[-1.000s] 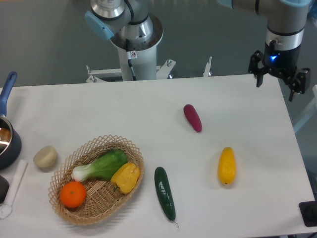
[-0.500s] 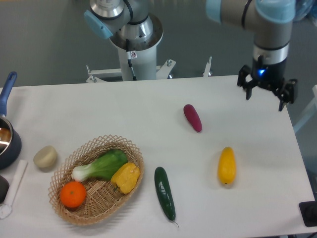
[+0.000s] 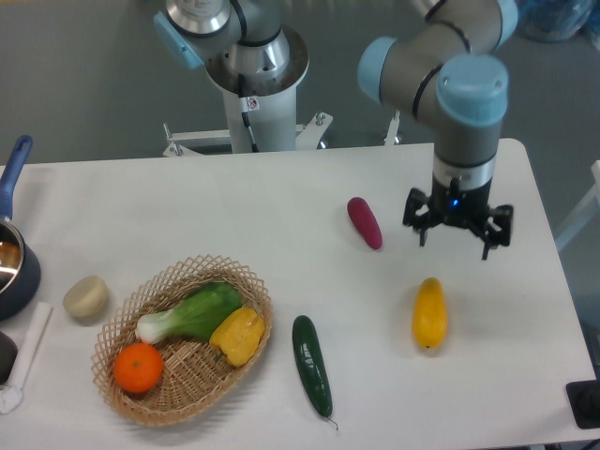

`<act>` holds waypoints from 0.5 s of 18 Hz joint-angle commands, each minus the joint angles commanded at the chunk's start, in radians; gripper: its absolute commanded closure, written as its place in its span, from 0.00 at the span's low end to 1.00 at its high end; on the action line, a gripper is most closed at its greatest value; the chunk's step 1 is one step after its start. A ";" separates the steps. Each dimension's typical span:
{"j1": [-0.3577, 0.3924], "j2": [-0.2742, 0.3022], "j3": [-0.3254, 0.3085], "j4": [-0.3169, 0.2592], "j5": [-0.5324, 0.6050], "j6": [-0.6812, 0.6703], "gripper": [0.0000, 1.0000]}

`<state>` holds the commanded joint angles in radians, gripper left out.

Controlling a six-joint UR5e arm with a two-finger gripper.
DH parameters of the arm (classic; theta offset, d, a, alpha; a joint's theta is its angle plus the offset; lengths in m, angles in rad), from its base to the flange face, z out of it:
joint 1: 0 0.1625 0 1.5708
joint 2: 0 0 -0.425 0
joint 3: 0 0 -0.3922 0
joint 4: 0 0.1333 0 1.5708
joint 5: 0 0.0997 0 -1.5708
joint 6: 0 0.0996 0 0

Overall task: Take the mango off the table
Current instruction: 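Move the open gripper over the yellow mango and lower it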

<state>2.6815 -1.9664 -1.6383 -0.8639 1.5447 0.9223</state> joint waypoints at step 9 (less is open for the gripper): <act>-0.034 -0.161 0.118 0.056 0.006 -0.089 0.00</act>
<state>2.6477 -2.1275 -1.5203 -0.8084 1.5509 0.8330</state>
